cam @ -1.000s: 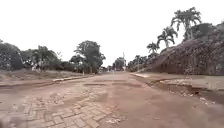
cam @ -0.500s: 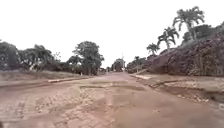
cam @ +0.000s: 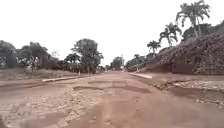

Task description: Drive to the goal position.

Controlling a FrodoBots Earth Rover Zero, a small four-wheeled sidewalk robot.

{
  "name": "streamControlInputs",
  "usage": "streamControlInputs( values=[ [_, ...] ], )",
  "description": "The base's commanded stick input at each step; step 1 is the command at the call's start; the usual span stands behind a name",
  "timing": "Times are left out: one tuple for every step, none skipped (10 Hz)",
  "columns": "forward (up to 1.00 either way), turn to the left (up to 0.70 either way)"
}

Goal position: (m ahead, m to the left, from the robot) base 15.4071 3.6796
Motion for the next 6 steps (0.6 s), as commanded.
streamControlInputs(
  values=[
    [1.00,-0.27],
    [1.00,-0.03],
    [1.00,0.00],
    [1.00,0.00],
    [1.00,0.00],
    [1.00,0.00]
  ],
)
